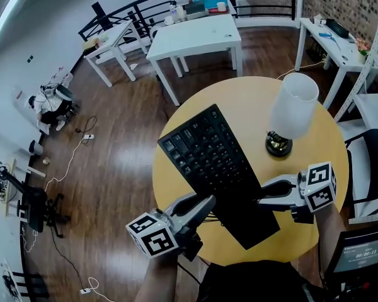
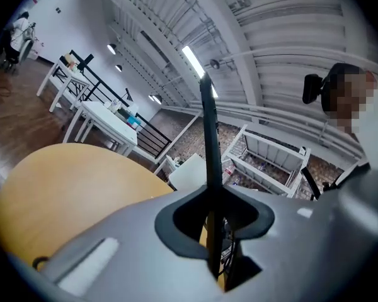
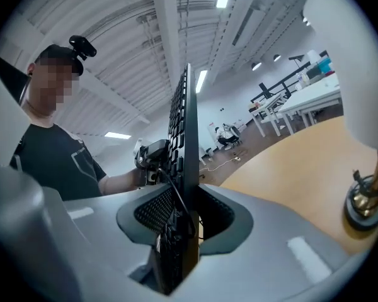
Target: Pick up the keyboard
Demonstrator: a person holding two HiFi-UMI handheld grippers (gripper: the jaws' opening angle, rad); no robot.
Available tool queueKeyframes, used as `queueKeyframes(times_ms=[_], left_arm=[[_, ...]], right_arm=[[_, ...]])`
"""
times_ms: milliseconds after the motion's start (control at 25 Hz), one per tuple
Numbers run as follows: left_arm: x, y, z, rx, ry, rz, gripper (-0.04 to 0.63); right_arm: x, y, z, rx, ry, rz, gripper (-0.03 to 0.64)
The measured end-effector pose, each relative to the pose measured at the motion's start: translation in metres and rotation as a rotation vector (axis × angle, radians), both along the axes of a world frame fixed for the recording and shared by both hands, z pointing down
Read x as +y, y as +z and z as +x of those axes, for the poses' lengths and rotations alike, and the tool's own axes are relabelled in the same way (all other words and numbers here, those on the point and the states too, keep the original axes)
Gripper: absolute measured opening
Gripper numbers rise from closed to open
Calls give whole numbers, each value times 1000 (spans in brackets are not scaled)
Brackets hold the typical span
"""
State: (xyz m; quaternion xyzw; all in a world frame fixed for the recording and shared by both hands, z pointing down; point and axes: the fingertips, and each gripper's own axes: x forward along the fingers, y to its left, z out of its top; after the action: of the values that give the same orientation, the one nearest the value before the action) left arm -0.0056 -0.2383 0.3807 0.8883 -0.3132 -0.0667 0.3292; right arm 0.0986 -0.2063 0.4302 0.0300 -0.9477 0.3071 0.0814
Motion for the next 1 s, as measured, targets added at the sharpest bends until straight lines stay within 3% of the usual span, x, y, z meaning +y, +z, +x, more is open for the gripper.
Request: queueKeyframes(times_ms=[600,1000], left_arm=[[28,-118,21,-19,85,205,282],[32,-132,24,-24,103,240,282]], right_arm=[[27,-112,16,-47,100,223,120],[31,-124,18,-46,117,268,120]])
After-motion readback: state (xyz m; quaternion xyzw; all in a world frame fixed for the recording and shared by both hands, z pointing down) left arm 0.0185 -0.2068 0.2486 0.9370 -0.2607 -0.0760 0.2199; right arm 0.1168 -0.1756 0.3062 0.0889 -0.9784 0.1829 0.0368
